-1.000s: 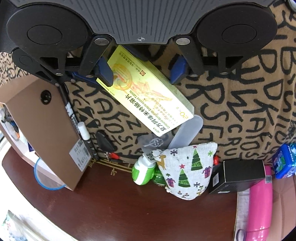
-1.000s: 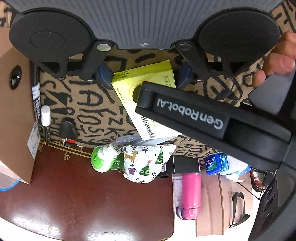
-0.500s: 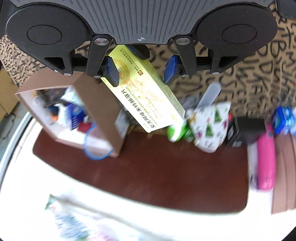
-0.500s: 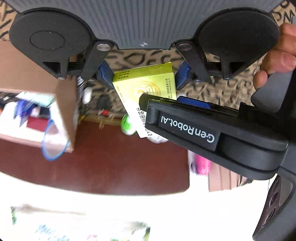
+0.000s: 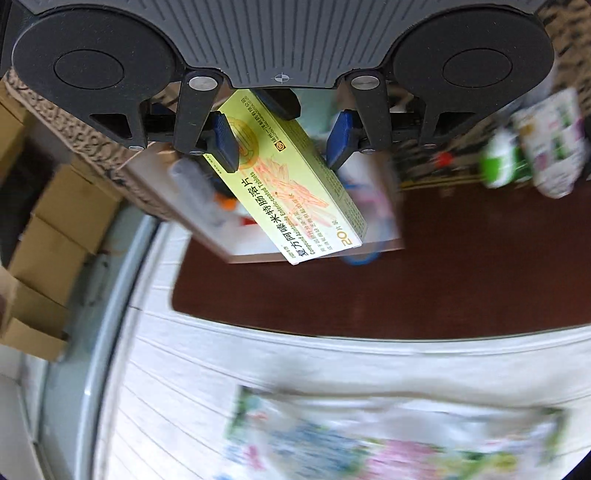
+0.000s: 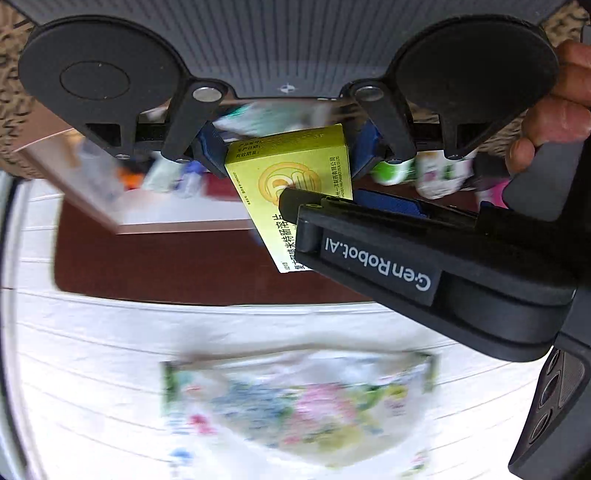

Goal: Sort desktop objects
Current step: 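Carry the yellow box with the left gripper over the cardboard box, then open the left gripper to drop the yellow box in the box, then withdraw the left gripper and move it toward the clear plastic tube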

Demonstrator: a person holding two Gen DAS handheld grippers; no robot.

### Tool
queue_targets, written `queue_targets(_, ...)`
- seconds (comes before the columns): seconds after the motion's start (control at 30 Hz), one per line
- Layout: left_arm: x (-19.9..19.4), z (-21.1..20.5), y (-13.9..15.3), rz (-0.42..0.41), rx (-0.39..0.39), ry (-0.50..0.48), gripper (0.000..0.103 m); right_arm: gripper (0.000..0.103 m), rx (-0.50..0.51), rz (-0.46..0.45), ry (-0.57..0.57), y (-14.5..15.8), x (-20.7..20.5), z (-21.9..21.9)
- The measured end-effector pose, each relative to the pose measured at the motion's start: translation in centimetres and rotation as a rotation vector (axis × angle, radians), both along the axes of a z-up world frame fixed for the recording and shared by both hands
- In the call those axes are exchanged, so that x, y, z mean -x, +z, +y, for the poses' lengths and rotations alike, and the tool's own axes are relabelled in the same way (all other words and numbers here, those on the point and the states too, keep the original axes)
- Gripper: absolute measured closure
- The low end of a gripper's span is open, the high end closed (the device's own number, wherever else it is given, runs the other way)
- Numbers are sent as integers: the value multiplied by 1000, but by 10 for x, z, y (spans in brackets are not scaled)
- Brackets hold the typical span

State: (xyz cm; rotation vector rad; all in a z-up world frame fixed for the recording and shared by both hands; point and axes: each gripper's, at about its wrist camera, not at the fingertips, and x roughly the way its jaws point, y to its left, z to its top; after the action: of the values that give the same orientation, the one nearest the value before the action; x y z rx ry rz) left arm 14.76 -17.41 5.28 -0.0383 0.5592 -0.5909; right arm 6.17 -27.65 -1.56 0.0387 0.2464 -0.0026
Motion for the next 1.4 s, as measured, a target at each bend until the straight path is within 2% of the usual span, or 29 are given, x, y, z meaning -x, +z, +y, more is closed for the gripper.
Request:
queue_targets(0.27,-60,-83,-7,43,-23,-138,49,29,-25,54,-147,-1,-41,-63)
queue_targets(0.5,-111,-114,-28,103,-22,-169,49,28,-51,135,-178,-10,-89,-98)
queue_targets(0.53,-119,-116,-31,119,-22,-168,43,28,-57,146,-180,-11,-96,-101)
queue_targets(0.6,-134,-118,-35,145,-31,-149,26,27,-55,184,-187,-16,-112,-104)
queue_targets(0.63,-140,-118,-37,159,-48,-118,12,26,-44,215,-182,-19,-119,-105)
queue_targets(0.67,-143,-116,-39,173,-60,-80,6,26,-35,227,-168,-20,-122,-105)
queue_targets(0.7,-143,-112,-40,180,-55,-47,0,25,-37,225,-161,-20,-121,-105)
queue_targets(0.77,-141,-98,-44,179,-3,-16,0,12,-28,198,-159,-20,-113,-105)
queue_targets(0.87,-141,-89,-49,211,8,-9,0,4,-20,187,-213,-25,-103,-105)
queue_targets(1.0,-130,-82,-52,208,-8,7,0,2,-56,193,-224,-32,-90,-104)
queue_targets(1.27,-80,-75,-40,105,-41,7,0,1,-121,168,-226,-22,-63,-94)
queue_targets(1.4,-56,-69,-35,63,-48,14,0,1,-132,152,-187,-15,-47,-85)
